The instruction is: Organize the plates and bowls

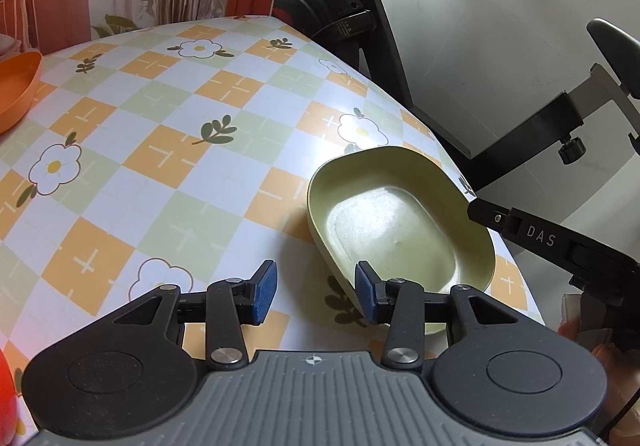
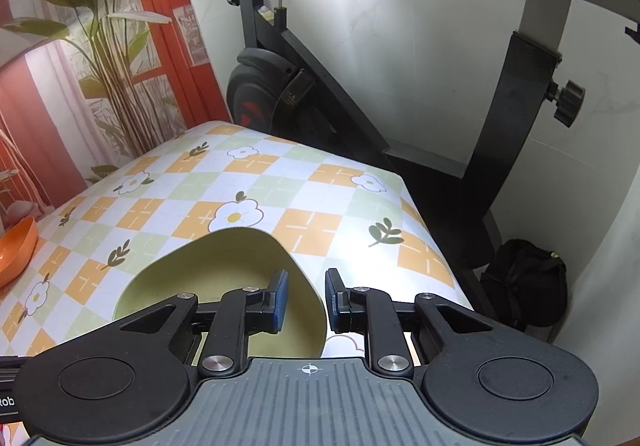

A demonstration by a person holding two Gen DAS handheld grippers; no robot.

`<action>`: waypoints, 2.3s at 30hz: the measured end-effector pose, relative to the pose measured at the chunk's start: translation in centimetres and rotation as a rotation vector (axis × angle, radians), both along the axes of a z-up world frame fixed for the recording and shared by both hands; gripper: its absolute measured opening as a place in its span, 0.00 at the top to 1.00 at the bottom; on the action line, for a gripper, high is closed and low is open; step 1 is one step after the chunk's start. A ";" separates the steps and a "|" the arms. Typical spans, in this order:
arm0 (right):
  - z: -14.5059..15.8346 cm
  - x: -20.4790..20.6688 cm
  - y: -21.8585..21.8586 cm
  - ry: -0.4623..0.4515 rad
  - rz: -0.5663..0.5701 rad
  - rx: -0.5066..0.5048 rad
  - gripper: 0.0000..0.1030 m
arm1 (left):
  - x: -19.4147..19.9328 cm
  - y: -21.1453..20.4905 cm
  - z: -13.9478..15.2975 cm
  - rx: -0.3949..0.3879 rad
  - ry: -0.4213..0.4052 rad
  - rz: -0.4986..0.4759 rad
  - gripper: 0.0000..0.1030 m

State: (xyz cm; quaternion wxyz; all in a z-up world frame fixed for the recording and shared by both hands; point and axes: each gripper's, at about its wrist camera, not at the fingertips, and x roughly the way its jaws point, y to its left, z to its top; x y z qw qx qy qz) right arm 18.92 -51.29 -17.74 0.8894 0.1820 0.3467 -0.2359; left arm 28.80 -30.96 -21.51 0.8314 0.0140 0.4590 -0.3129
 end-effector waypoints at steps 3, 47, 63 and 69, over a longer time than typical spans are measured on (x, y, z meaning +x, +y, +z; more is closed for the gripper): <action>-0.4 -0.1 -0.1 0.005 -0.002 0.017 0.82 | 0.0 -0.2 -0.2 -0.004 0.011 -0.002 0.56; 4.0 0.7 5.5 -0.026 0.102 -0.030 0.95 | -2.0 3.8 3.2 -0.080 -0.017 0.005 0.73; 9.0 2.7 12.5 -0.074 0.212 -0.087 0.95 | -2.5 10.1 6.9 -0.159 -0.078 0.113 0.73; 10.6 4.5 16.9 -0.091 0.288 -0.088 0.95 | -2.5 14.5 8.5 -0.204 -0.106 0.182 0.73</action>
